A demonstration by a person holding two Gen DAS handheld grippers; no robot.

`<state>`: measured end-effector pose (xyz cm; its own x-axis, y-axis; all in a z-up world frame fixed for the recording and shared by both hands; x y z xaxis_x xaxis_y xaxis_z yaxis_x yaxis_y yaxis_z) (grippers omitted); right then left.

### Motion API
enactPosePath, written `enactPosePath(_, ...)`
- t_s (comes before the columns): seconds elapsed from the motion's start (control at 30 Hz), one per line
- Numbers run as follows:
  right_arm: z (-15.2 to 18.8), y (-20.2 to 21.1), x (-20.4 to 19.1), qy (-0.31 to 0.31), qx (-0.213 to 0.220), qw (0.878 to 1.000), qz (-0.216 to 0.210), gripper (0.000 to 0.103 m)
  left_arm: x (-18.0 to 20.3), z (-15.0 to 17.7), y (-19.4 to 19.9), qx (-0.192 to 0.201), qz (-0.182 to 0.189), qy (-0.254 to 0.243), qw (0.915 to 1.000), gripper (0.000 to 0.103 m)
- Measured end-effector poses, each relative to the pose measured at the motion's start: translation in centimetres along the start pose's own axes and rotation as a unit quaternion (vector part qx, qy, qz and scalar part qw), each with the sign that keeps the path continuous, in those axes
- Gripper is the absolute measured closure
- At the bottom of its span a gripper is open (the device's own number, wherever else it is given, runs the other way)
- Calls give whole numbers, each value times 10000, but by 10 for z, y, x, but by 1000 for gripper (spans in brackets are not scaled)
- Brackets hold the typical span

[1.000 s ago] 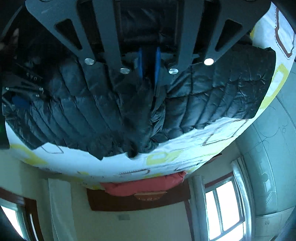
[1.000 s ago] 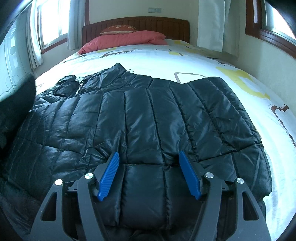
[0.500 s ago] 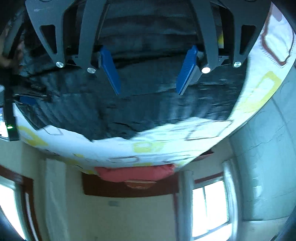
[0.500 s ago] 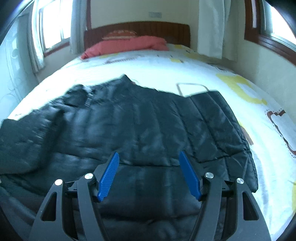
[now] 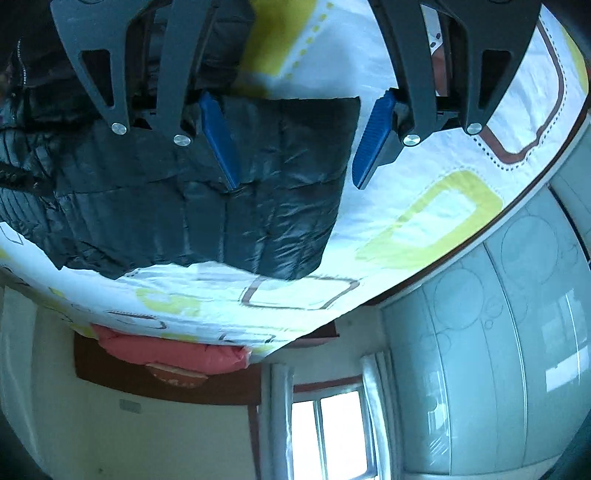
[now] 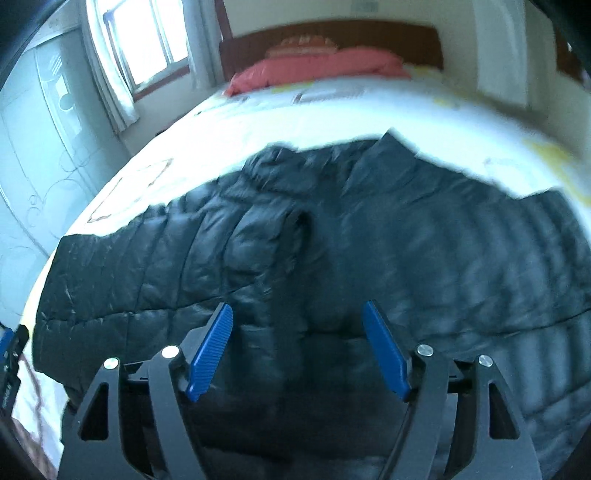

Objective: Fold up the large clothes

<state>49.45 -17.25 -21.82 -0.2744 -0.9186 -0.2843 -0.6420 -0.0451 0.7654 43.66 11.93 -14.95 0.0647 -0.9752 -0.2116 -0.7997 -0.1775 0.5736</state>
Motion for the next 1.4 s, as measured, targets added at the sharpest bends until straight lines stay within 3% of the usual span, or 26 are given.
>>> enactPosePath(0.03,1,-1,-1,26,26,10000,6,51,-2,1,-1,-16,2,13,10000,40)
enactPosePath(0.07,1,1,-6,43,10,9998,-181,76,-3,3,-1,-24,3,23,10000,40)
enactPosePath(0.1,1,5,-7,7,31,9997,-243,81,-5,4,-1,-26,12,39,10000,40)
enactPosePath(0.33,-27,63,35,-137,694,9975,-91,85,-13,-3,10,69,137,239,9996,39)
enactPosePath(0.5,-38,88,104,-245,916,9940,541,85,2,-10,15,115,307,215,9992,34)
enactPosePath(0.73,-29,84,182,-461,664,9910,1067,85,37,-9,12,86,488,-97,9987,34)
enactPosePath(0.83,-20,72,198,-538,412,9920,1064,79,52,-5,3,-31,521,-278,9982,34)
enactPosePath(0.87,-17,73,200,-547,428,9920,1053,71,57,-3,-1,-82,531,-334,9980,34)
enactPosePath(1.0,-20,88,206,-462,591,9909,1115,48,66,-8,-8,-127,581,-438,9973,34)
enactPosePath(1.07,-27,108,208,-432,946,9851,1367,38,67,-14,-9,-75,573,-472,9972,34)
enactPosePath(1.13,-37,124,205,-390,1277,9791,1532,36,68,-24,-12,-23,559,-482,9973,34)
enactPosePath(1.2,-51,126,198,-349,1423,9792,1401,36,70,-32,-17,-24,567,-439,9974,34)
enactPosePath(1.33,-65,96,172,-185,1120,9894,907,37,82,-47,-42,-95,523,-503,9973,34)
enactPosePath(1.4,-66,75,165,-64,935,9916,895,38,89,-50,-56,-202,522,-522,9971,34)
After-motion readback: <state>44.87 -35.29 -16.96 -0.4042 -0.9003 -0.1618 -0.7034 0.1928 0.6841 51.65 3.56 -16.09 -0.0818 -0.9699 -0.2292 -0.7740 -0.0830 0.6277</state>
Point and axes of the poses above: each gripper's, at about its wrist camera, not at the fingertips, and y roughly against the way its jaws point, x to its right, z to its underside, the point moved 8 cm from there along -y, roughly the way its jaws point, and after that the axes turned 8 degrees about -y, right-handed, at the moved point
